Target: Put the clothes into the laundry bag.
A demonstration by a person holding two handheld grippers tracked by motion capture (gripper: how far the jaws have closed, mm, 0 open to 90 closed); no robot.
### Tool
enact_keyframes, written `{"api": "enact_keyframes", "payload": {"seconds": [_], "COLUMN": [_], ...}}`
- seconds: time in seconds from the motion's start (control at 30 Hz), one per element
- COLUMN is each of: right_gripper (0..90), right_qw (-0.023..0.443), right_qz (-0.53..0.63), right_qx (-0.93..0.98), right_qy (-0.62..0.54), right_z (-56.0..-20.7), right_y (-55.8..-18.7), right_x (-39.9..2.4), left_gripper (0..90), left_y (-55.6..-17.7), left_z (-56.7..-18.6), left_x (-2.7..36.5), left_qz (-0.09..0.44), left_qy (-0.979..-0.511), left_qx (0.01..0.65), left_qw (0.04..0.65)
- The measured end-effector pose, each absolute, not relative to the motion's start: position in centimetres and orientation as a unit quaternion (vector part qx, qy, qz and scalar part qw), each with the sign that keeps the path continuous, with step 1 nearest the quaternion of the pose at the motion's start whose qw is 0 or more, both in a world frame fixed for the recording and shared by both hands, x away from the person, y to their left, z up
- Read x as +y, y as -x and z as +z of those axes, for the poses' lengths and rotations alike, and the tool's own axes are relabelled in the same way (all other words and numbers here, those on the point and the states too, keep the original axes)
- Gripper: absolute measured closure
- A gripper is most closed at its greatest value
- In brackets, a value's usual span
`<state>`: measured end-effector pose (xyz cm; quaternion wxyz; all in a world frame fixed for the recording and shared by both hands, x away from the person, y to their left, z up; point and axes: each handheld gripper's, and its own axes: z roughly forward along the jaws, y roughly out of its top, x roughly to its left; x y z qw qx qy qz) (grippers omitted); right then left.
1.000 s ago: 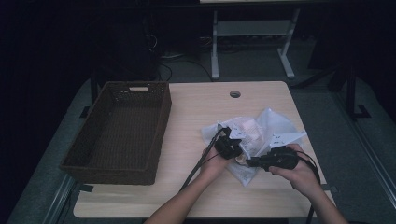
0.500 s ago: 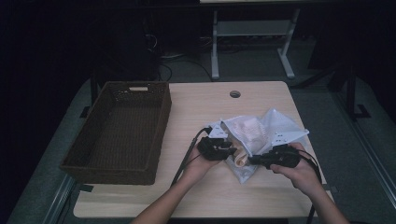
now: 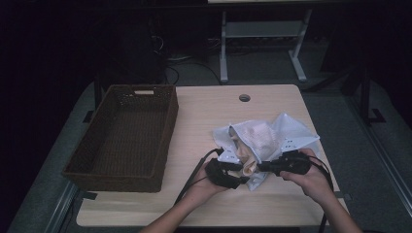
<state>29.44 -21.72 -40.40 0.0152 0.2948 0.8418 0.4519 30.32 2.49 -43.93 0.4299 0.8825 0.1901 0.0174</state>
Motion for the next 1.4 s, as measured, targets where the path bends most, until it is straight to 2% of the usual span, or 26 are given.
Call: {"api": "enact_keyframes", "payload": {"seconds": [0.27, 0.3, 0.33, 0.4, 0.47, 0.9, 1.13, 1.4], "right_gripper": [88.8, 88.8, 88.8, 88.8, 88.8, 88.8, 88.8, 88.9], "right_qw": [0.015, 0.015, 0.015, 0.015, 0.015, 0.02, 0.021, 0.022], "right_qz": [0.451, 0.45, 0.45, 0.45, 0.449, 0.446, 0.447, 0.452], "right_qx": [0.844, 0.844, 0.844, 0.844, 0.845, 0.848, 0.849, 0.845], "right_qy": [-0.292, -0.291, -0.292, -0.292, -0.291, -0.286, -0.282, -0.283], "right_z": [-40.5, -40.5, -40.5, -40.5, -40.5, -40.4, -40.3, -40.0], "right_y": [-29.4, -29.4, -29.4, -29.4, -29.4, -29.4, -29.3, -29.2], "right_x": [-21.8, -21.8, -21.7, -21.7, -21.7, -22.0, -22.1, -22.6], "left_gripper": [59.7, 62.8, 71.5, 81.7, 87.4, 88.7, 88.8, 89.0], "left_y": [-30.3, -30.4, -30.5, -30.5, -30.6, -32.0, -33.4, -35.5], "left_z": [-44.3, -44.3, -44.3, -44.3, -44.2, -42.6, -42.1, -43.3], "left_x": [2.3, 2.4, 2.5, 2.6, 2.7, 2.3, 0.1, -2.2], "left_qz": [0.025, 0.026, 0.021, 0.019, 0.018, 0.032, 0.047, 0.064], "left_qy": [-0.88, -0.879, -0.878, -0.878, -0.876, -0.855, -0.85, -0.845], "left_qx": [0.191, 0.193, 0.194, 0.194, 0.194, 0.212, 0.208, 0.222], "left_qw": [0.434, 0.434, 0.437, 0.438, 0.442, 0.472, 0.481, 0.483]}}
